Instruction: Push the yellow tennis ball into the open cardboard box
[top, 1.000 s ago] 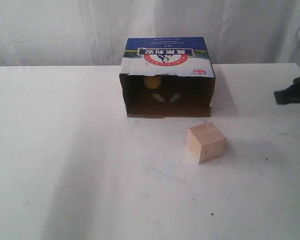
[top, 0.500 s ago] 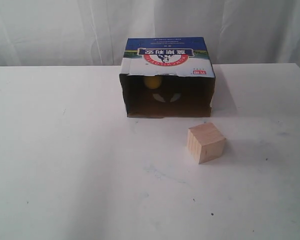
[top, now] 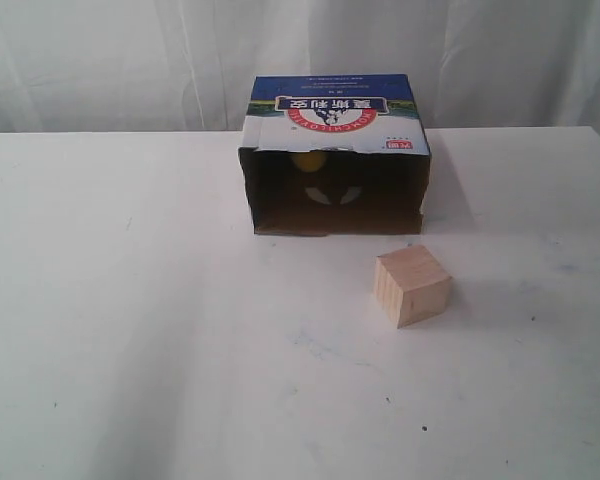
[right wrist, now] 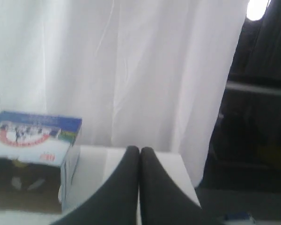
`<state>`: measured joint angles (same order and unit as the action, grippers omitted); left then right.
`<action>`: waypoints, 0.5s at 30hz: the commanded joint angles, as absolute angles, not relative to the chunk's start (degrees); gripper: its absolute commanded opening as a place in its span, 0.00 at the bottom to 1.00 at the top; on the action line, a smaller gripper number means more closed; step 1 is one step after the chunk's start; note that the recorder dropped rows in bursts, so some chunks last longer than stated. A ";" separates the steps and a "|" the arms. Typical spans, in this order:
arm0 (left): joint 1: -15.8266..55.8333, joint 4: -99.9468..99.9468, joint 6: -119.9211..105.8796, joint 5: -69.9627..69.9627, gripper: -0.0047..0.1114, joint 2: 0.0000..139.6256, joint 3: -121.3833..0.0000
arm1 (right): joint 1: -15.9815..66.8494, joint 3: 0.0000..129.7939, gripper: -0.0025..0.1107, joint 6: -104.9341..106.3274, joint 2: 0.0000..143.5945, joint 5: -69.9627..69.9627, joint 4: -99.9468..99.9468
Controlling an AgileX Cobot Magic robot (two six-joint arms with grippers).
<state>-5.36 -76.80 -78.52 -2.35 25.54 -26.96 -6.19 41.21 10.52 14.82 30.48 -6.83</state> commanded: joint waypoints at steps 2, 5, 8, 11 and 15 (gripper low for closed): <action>-5.61 -77.83 -77.62 -3.80 0.04 24.34 -17.60 | -6.40 32.52 0.02 10.09 13.74 14.73 -8.31; -5.61 -77.56 -77.62 -7.89 0.04 20.99 -14.90 | -6.40 29.11 0.02 9.99 13.74 15.13 -8.85; -5.61 -75.30 -77.62 -15.40 0.04 16.91 -13.51 | -6.40 26.36 0.02 10.80 13.74 14.10 -8.52; -5.61 -71.27 -77.62 -15.75 0.04 13.95 -12.32 | -6.40 22.97 0.02 10.67 13.95 13.56 -7.71; -5.61 -65.33 -77.75 -9.90 0.04 12.95 -9.98 | -6.40 18.70 0.02 10.15 14.45 16.49 -7.93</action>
